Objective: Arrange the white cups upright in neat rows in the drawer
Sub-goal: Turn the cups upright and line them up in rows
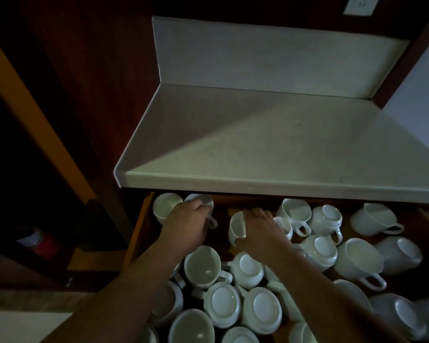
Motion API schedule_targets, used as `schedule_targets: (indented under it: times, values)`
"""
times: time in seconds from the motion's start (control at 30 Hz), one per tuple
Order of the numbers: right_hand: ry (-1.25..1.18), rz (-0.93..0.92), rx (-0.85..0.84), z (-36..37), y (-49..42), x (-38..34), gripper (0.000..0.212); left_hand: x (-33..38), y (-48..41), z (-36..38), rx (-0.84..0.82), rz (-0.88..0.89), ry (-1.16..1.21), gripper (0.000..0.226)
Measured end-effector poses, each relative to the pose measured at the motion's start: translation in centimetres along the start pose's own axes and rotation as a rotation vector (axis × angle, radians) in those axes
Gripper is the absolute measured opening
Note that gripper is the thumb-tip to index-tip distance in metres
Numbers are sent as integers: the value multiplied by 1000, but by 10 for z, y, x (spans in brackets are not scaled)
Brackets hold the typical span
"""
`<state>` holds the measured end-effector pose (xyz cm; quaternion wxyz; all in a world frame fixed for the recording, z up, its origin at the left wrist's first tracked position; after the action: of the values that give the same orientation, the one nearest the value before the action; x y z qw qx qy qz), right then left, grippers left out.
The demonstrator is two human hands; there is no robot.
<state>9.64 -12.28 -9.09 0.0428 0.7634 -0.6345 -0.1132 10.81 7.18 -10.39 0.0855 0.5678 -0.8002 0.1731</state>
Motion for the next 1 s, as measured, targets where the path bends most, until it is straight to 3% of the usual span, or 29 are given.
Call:
schedule_targets:
  times: [0.13,0.27,0.5,0.8,1.0]
  values:
    - [-94,-47,-65,-10,-3,6,55,41,9,3,-110,88,251,52]
    - [-95,87,70,-26,17,51,51,69,7,20,-162,129,219,66]
    - [6,78,77,-8,23,68,48,80,-1,51,-127,152,130,35]
    - [0,13,15,-3,20,78,50,82,10,64,-148,18,35,50]
    - [-97,-33,-16,4,20,84,56,104,24,52,-119,25,-61,49]
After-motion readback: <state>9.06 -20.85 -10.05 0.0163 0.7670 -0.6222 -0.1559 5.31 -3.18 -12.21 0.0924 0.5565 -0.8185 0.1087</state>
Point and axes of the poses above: each hand's wrist, its own y-axis away from the middle knuckle, its own z-axis out of the palm, x = y × z, the point moved 4 cm from there along -y, towards the middle knuckle, and after that the axes turned 6 degrees about y, right-handed, at the moved point
